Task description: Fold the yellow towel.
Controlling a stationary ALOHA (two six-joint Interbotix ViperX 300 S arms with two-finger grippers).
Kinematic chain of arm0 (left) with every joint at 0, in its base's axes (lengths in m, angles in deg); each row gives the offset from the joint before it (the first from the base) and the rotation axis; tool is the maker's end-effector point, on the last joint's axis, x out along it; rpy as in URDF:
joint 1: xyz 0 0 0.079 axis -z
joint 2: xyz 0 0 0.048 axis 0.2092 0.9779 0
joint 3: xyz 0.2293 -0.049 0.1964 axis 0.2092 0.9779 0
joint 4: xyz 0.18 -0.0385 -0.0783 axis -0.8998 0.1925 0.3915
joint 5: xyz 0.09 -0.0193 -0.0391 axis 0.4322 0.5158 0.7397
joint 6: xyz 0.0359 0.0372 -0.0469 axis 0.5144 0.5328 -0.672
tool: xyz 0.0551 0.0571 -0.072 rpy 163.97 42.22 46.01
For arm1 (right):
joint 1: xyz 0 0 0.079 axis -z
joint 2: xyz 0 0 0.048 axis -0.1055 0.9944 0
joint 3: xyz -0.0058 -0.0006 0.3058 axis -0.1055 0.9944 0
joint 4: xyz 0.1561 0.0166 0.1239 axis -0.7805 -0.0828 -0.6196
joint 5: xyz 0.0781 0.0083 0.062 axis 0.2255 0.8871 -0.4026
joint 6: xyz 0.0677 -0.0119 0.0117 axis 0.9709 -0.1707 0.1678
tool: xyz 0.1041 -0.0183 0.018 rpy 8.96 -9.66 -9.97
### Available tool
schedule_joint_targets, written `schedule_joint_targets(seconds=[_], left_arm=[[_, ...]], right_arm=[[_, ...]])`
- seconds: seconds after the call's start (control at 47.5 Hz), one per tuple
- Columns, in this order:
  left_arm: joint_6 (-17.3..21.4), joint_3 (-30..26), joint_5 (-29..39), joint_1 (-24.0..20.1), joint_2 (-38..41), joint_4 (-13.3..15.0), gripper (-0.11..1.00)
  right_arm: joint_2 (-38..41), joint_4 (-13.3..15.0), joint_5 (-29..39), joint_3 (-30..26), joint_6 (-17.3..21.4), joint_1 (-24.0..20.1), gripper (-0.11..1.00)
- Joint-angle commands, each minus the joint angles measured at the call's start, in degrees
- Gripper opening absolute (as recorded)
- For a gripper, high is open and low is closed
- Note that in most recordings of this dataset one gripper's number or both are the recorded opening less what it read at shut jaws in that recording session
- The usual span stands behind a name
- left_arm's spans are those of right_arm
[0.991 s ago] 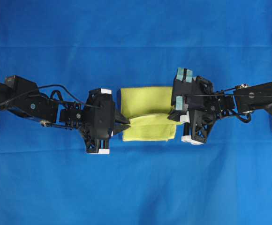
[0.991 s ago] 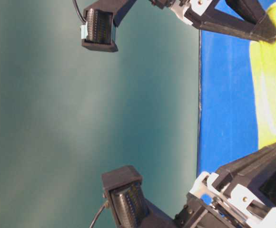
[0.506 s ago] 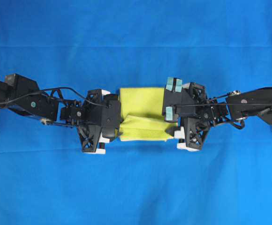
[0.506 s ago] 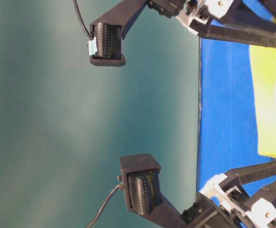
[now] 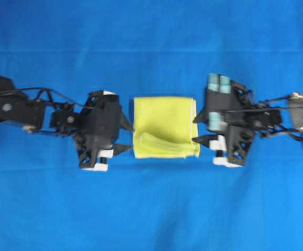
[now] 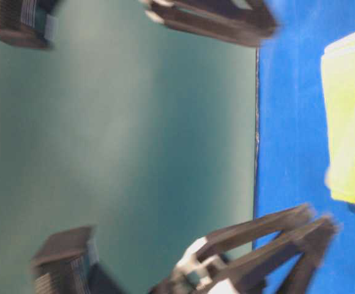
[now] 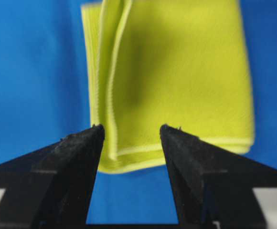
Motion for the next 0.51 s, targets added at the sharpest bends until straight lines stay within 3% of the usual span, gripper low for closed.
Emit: schedule_joint_targets(seconds=[0.0,0.148,0.485], left_arm=[[0.1,0.4,-0.3,0.5,-4.7,0.0,0.47],[0.1,4.5,-1.3,0.7,-10.4,0.0,0.47],[0.0,16.1,-8.4,0.6,-21.0,0.0,0.47]], right_arm=[[-4.7,2.1,-0.3,0.5,0.0,-0.3,0.56],[-11.0,4.0,-1.7,4.0,0.3,0.5,0.56],[-27.4,4.7,-8.6,17.6,0.4,5.9,0.56]])
